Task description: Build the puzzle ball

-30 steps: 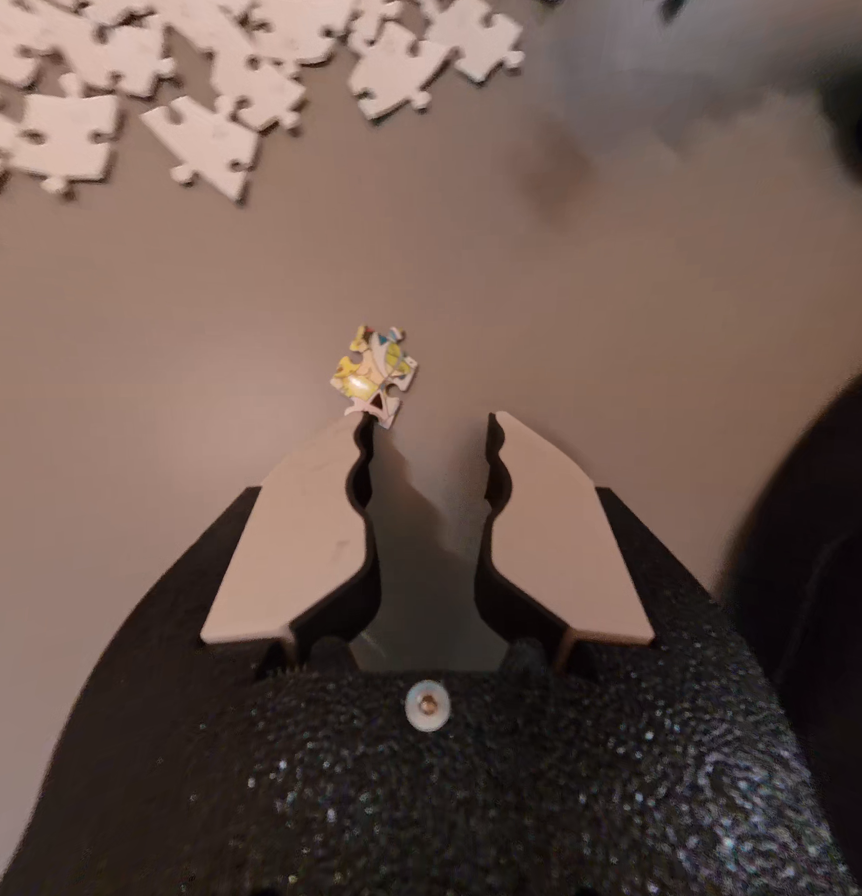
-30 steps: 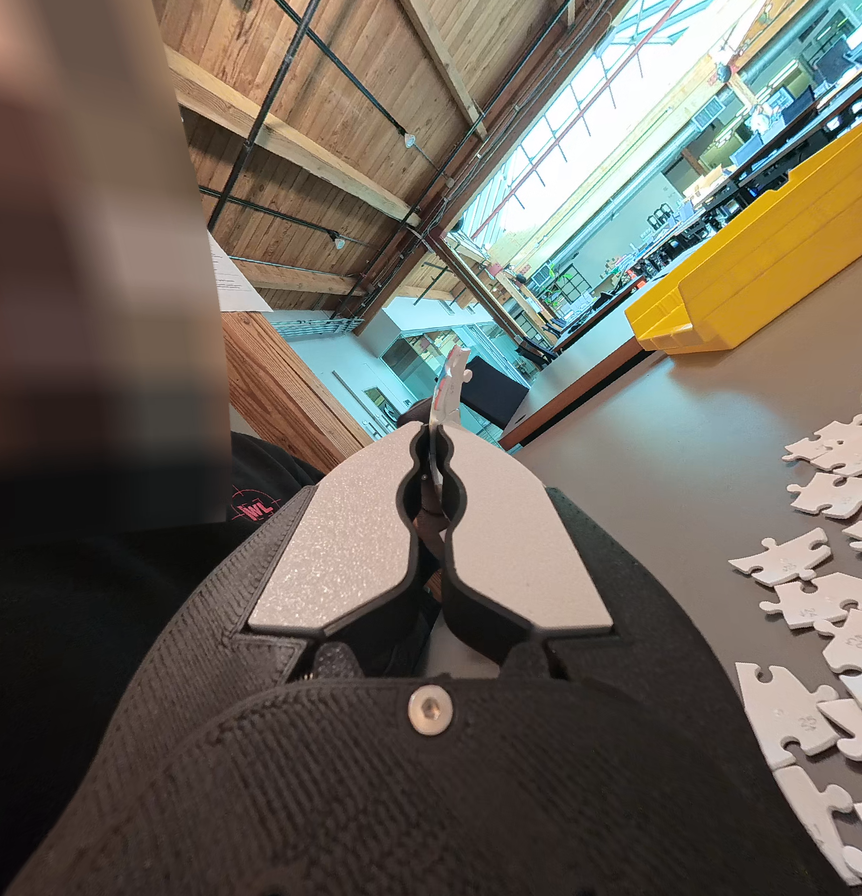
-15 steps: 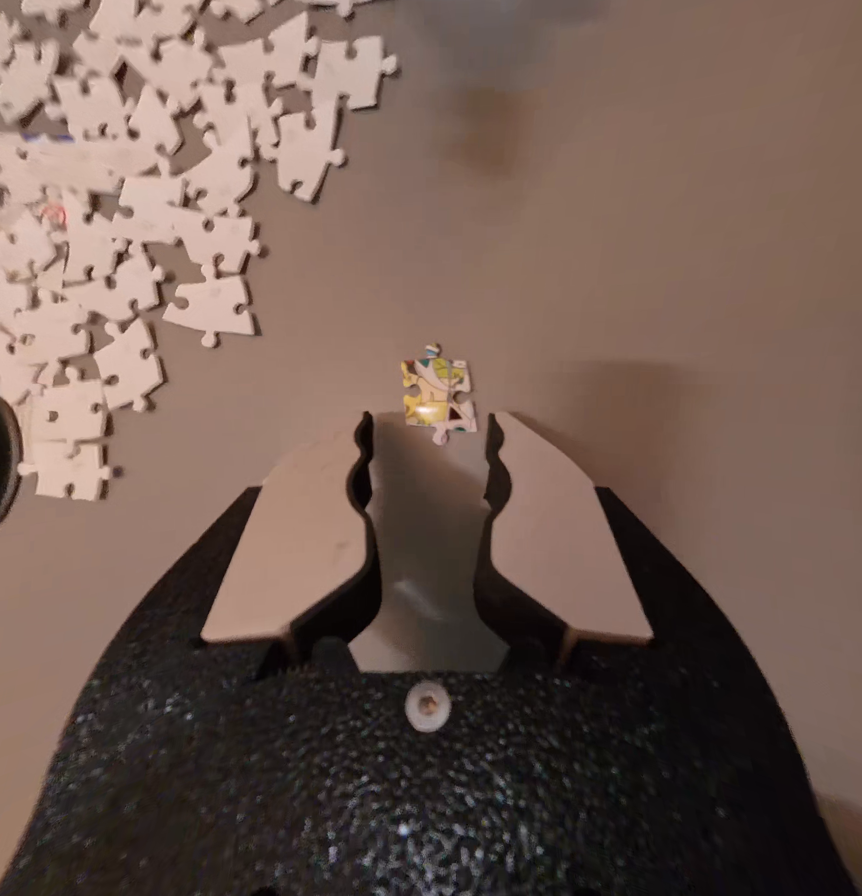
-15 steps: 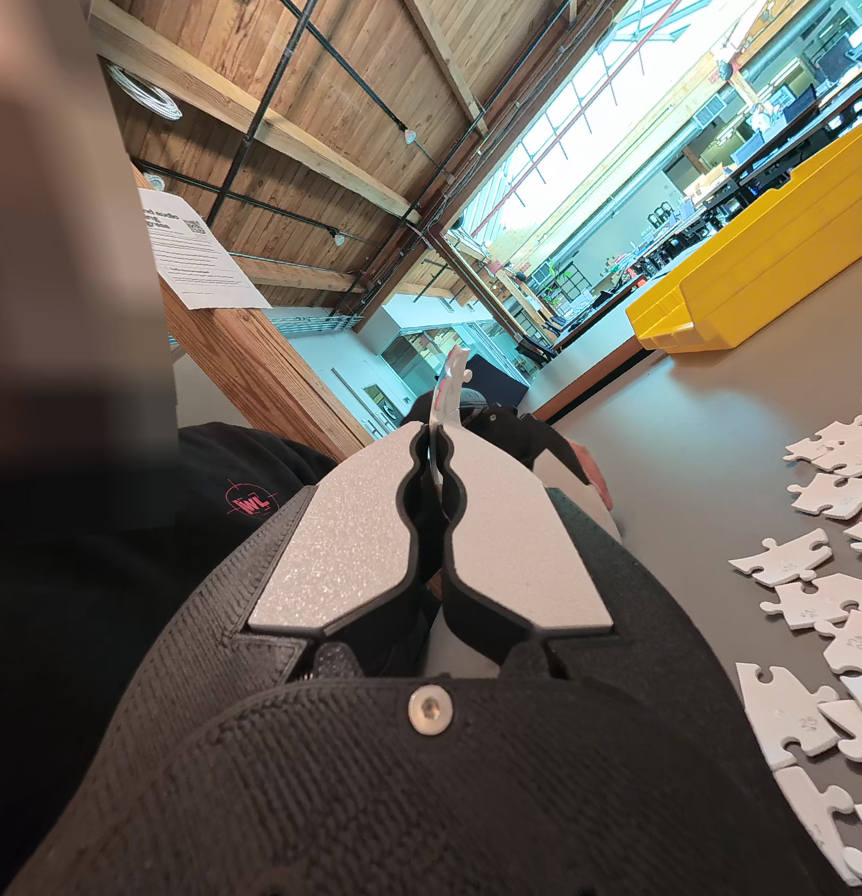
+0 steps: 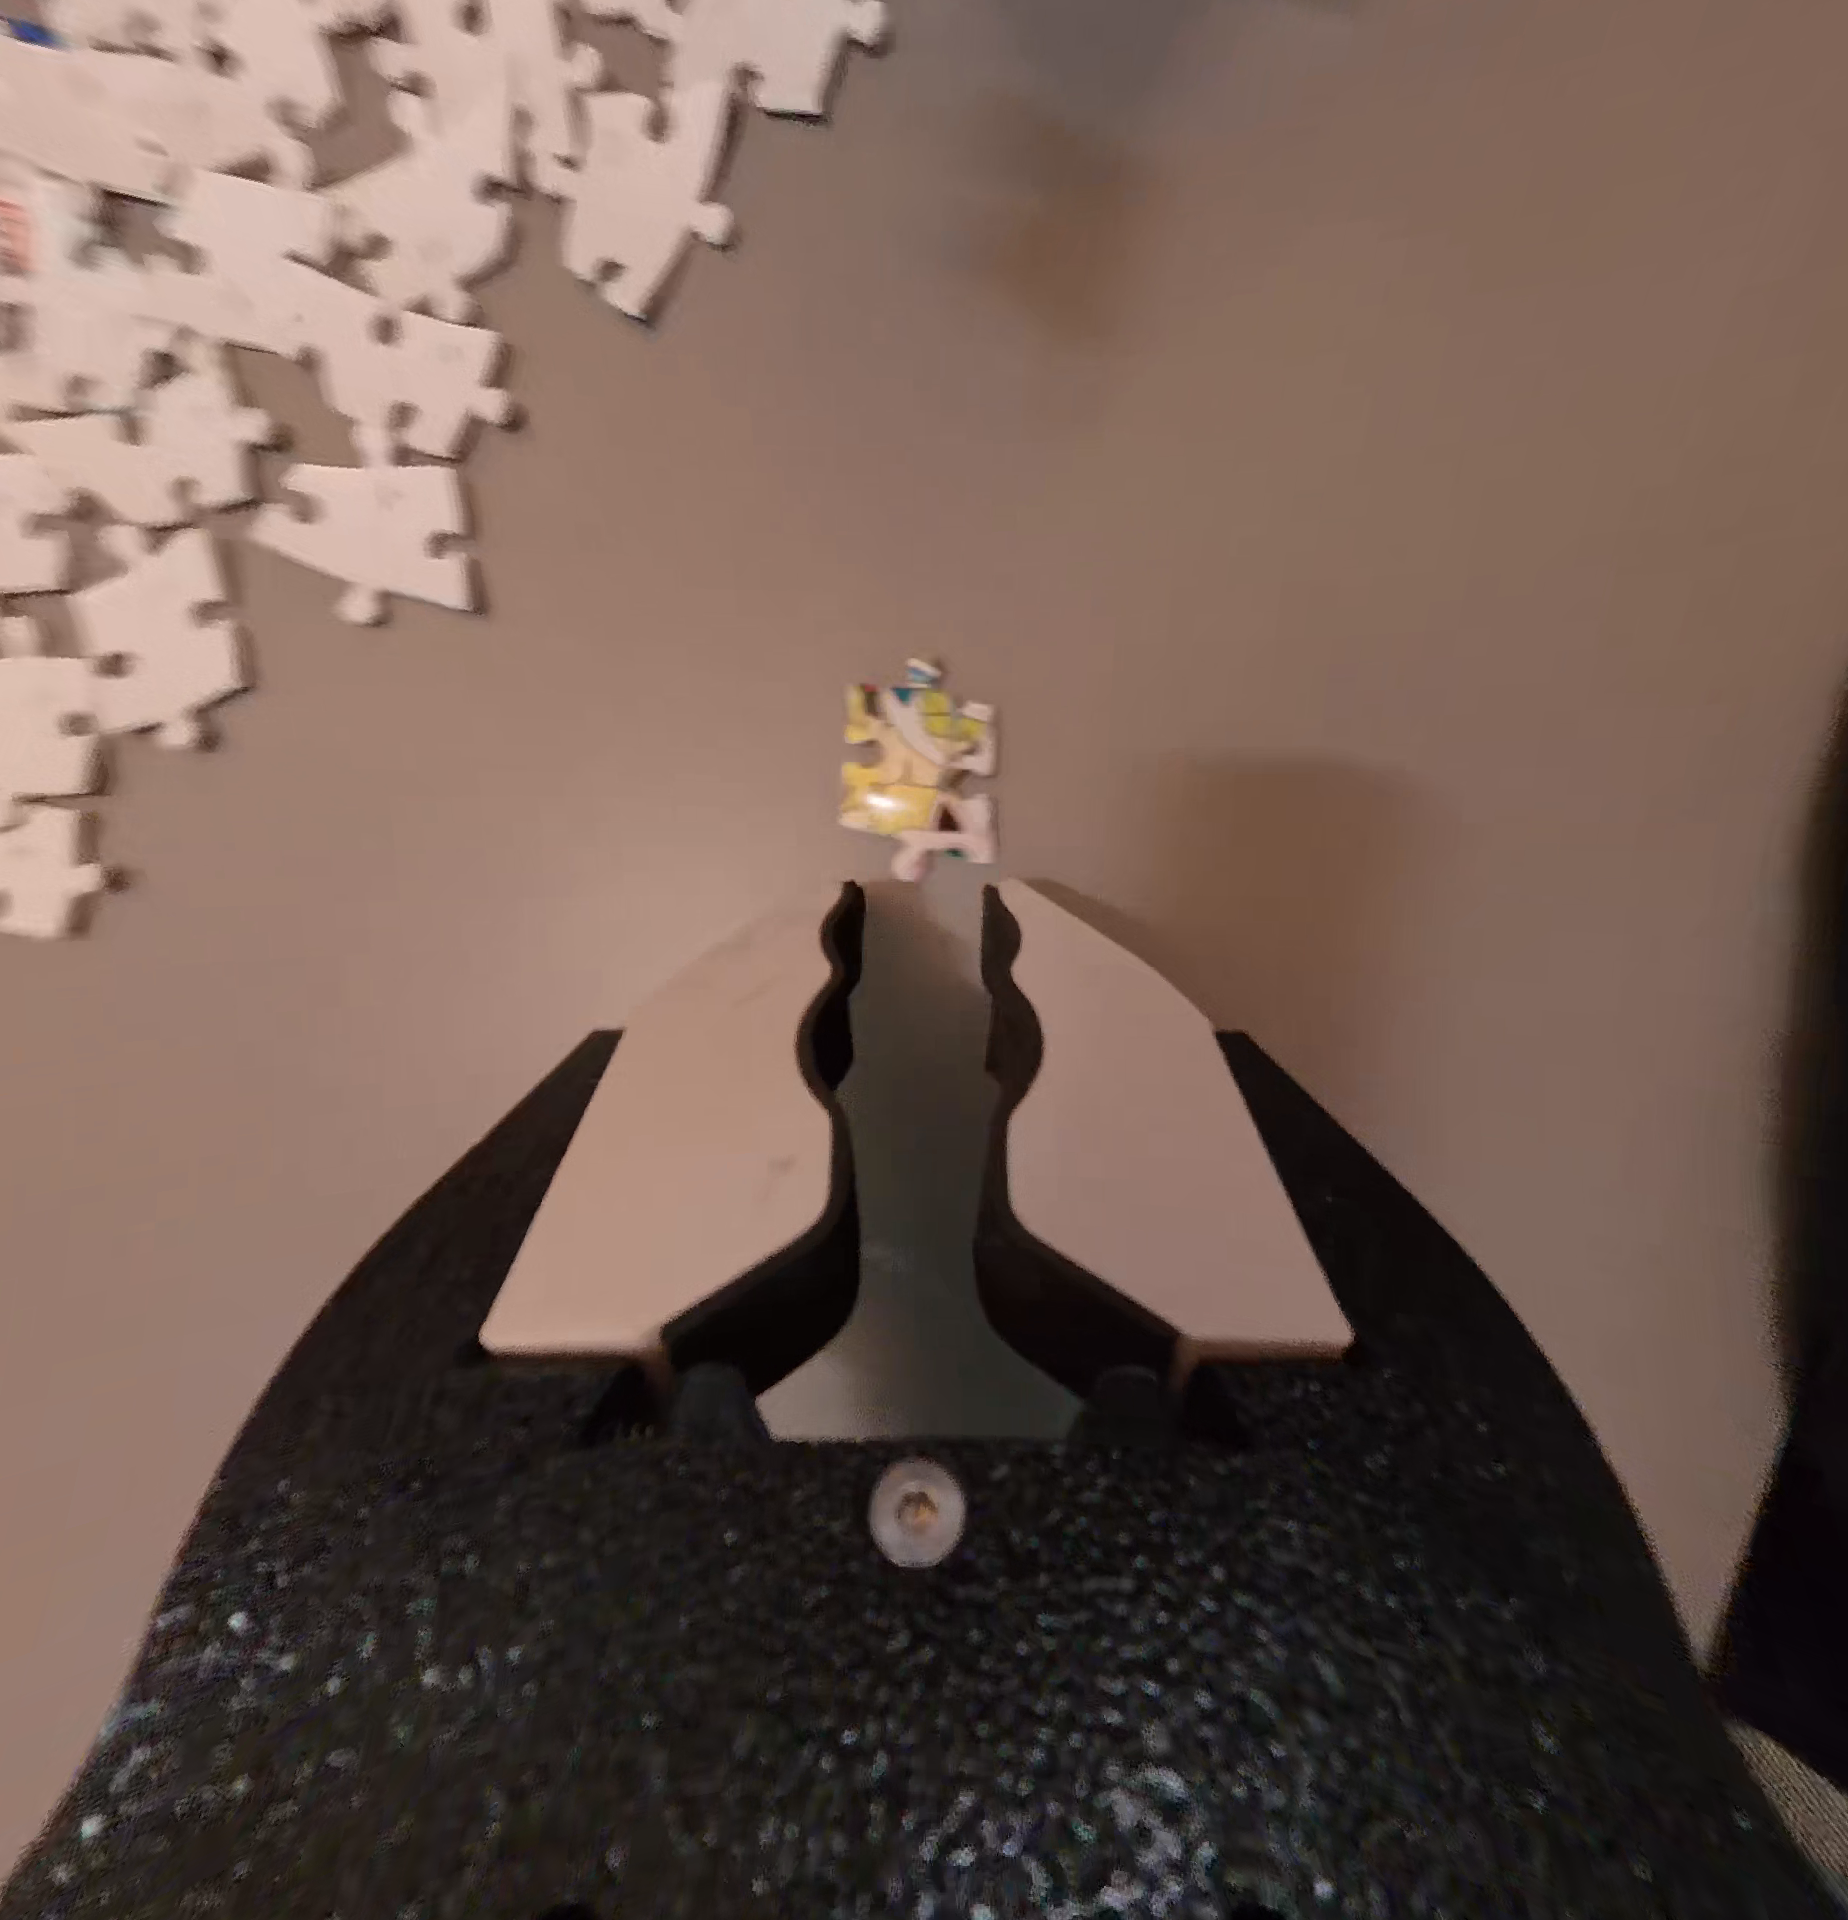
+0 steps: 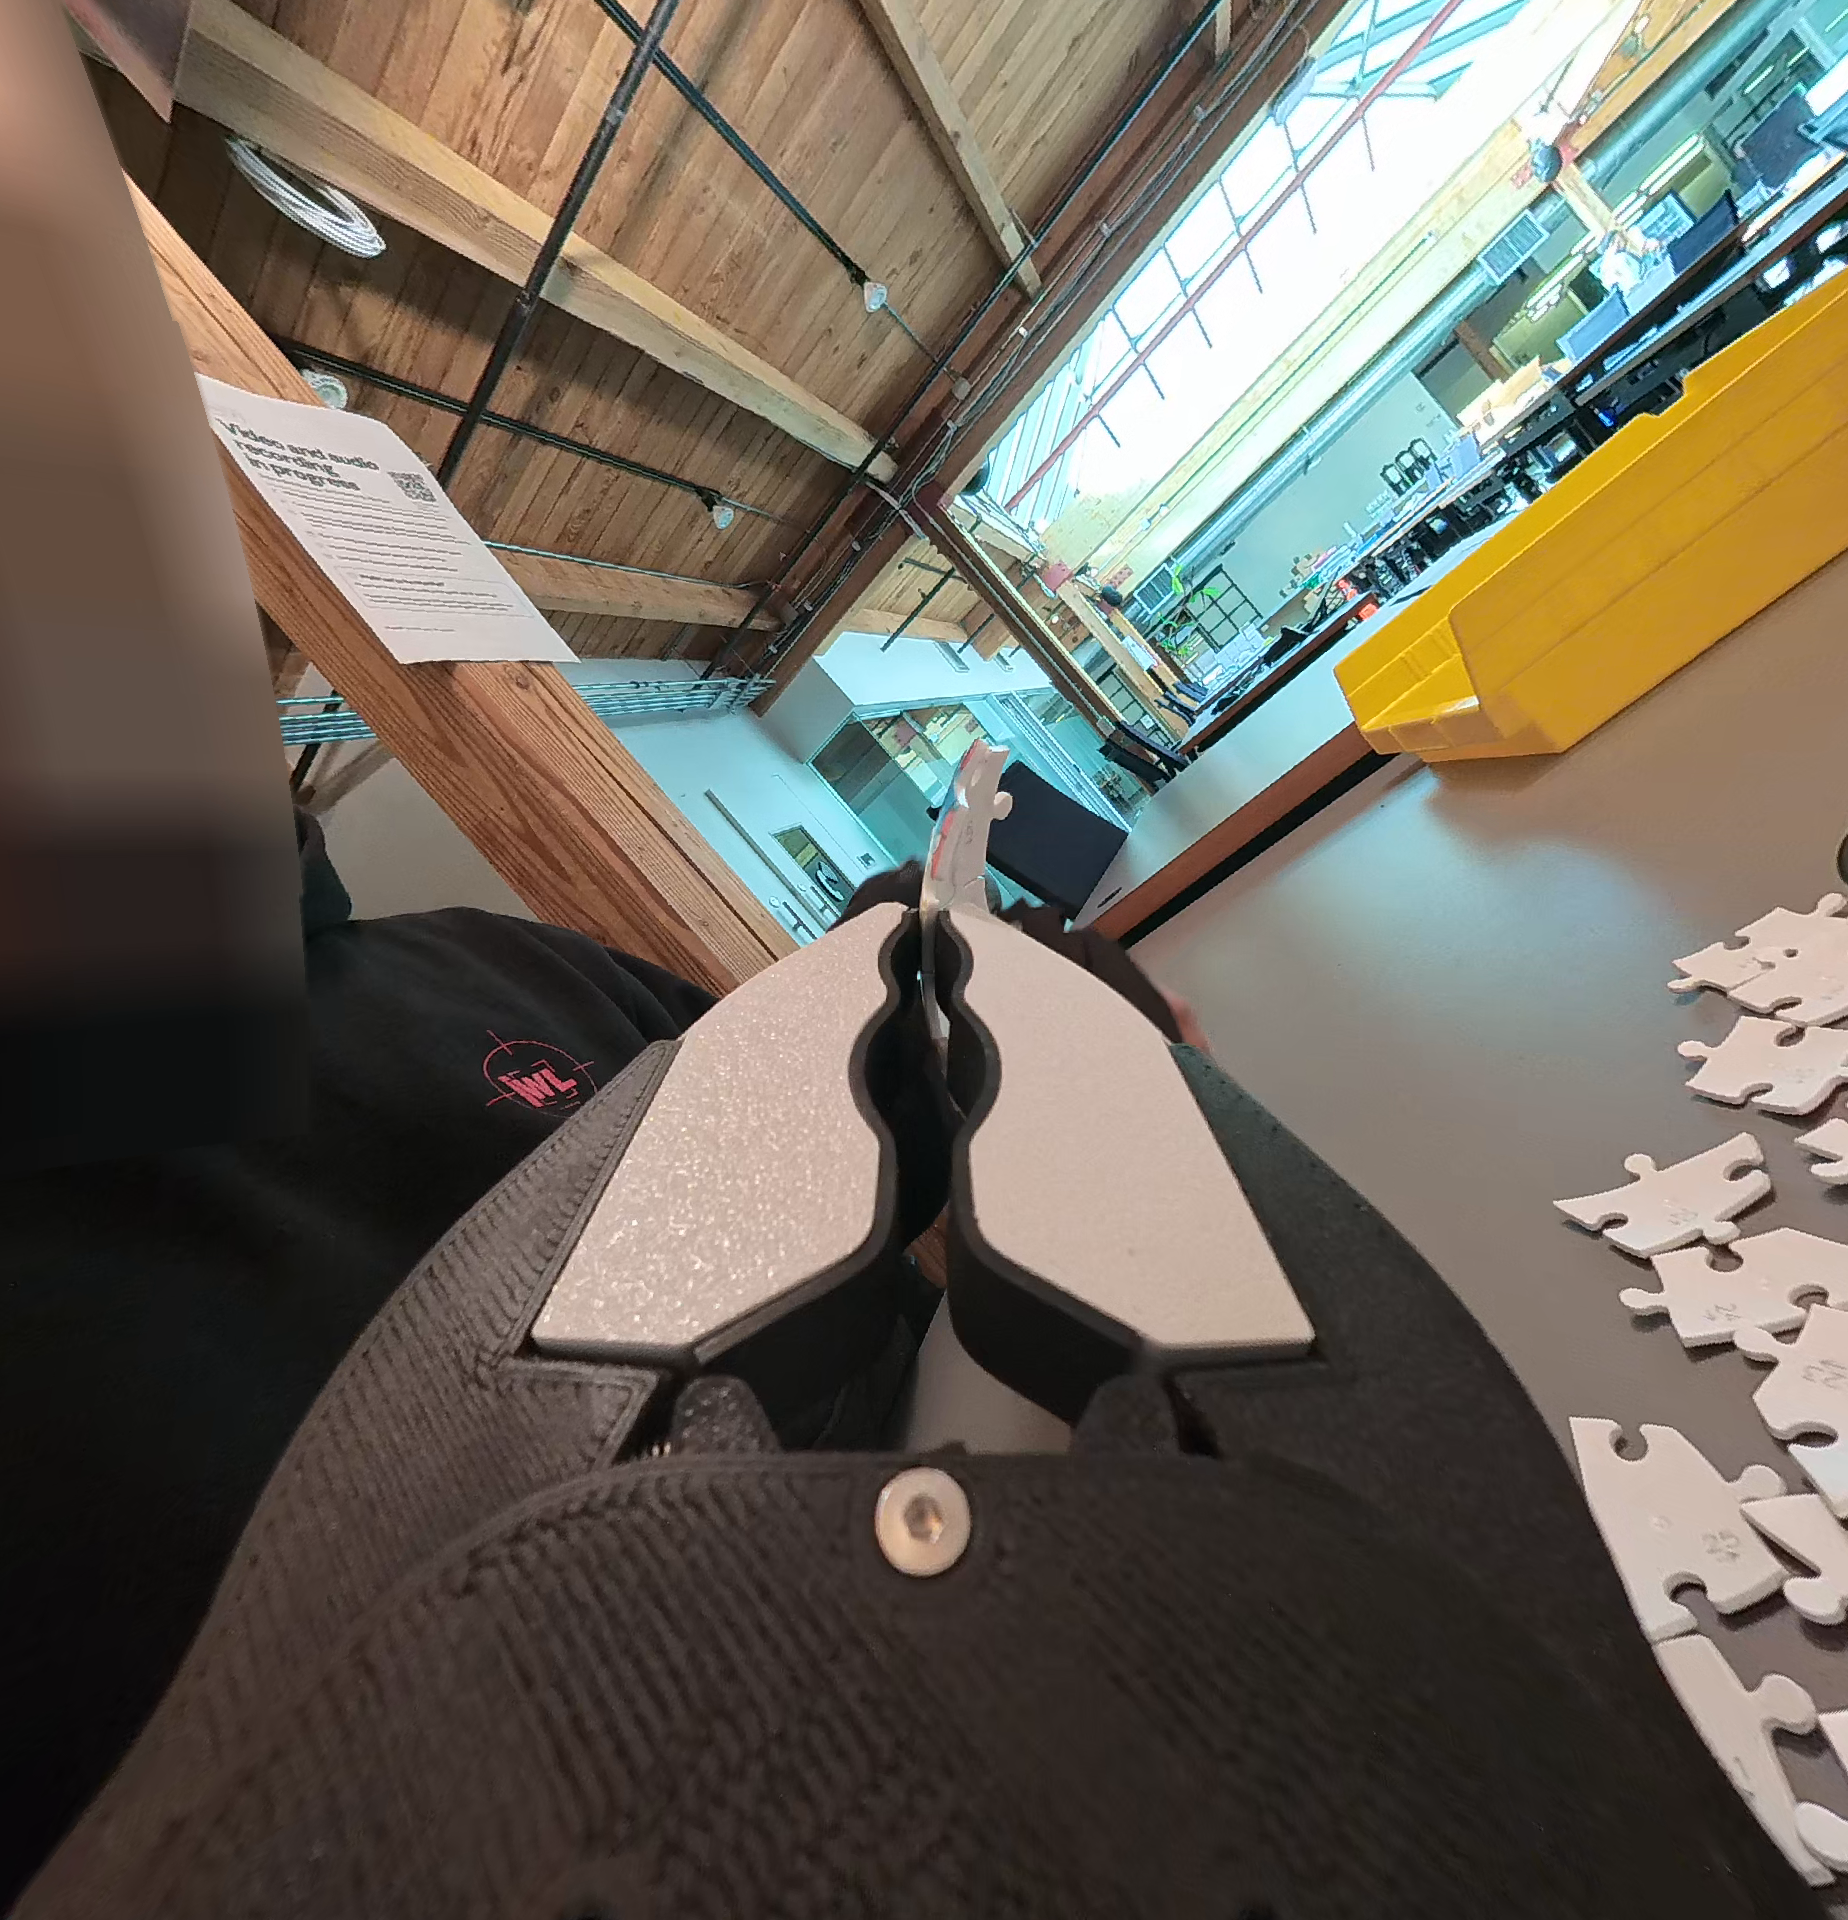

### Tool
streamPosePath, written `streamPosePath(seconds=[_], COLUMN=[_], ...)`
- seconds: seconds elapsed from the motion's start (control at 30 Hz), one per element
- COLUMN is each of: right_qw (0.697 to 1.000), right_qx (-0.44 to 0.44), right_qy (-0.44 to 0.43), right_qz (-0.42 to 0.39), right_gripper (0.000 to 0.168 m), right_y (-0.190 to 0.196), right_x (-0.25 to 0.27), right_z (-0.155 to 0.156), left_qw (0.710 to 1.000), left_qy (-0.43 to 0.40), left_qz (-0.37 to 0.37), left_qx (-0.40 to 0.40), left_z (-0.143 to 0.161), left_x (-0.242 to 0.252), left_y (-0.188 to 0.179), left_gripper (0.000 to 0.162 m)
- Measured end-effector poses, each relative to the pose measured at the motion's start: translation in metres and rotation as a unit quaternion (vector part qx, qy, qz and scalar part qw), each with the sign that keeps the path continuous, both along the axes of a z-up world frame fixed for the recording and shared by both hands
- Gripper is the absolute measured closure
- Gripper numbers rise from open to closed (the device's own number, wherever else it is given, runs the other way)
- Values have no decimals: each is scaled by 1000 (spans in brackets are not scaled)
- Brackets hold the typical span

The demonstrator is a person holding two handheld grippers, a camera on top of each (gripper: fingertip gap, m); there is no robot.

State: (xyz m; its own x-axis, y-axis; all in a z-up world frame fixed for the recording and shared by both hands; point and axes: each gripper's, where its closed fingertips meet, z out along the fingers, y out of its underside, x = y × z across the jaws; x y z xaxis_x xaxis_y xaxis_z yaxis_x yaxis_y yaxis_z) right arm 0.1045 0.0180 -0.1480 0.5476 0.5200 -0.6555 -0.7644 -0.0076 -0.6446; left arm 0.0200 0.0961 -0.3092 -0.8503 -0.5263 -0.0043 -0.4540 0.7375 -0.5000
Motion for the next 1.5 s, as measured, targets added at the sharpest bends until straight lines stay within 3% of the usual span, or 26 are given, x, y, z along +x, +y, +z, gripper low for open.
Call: streamPosePath(seconds=[0.03, 0.2, 0.33, 0.47, 0.7, 0.8, 1.1, 1.5], right_qw=[1000, 1000, 1000, 1000, 1000, 1000, 1000, 1000], right_qx=[0, 0, 2, 2, 2, 3, 3, 5], right_qy=[0, -1, -2, -4, -4, -4, -4, -2], right_qz=[0, 0, -1, 1, -3, -5, -2, -1], right_gripper=[166, 166, 166, 166, 166, 166, 166, 166], right_y=[0, 0, -1, -1, -2, -3, -2, -2], right_x=[0, 0, 0, -1, 1, 1, 0, 0], right_z=[0, 0, 1, 2, 2, 2, 2, 2], left_qw=[1000, 997, 996, 989, 982, 984, 992, 996], left_qy=[8, -12, -54, -119, -75, -55, -32, -15], left_qz=[-13, -71, -62, -89, -172, -170, -124, -84], left_qx=[-4, -30, -41, 20, 18, 5, -8, -14], left_z=[-2, -2, 12, 12, -1, -2, -3, -4], left_x=[-5, -18, -4, 22, 26, 23, 21, 20], left_y=[-6, -37, -30, -5, -18, -25, -28, -30], left_gripper=[141, 139, 134, 128, 127, 132, 123, 132])
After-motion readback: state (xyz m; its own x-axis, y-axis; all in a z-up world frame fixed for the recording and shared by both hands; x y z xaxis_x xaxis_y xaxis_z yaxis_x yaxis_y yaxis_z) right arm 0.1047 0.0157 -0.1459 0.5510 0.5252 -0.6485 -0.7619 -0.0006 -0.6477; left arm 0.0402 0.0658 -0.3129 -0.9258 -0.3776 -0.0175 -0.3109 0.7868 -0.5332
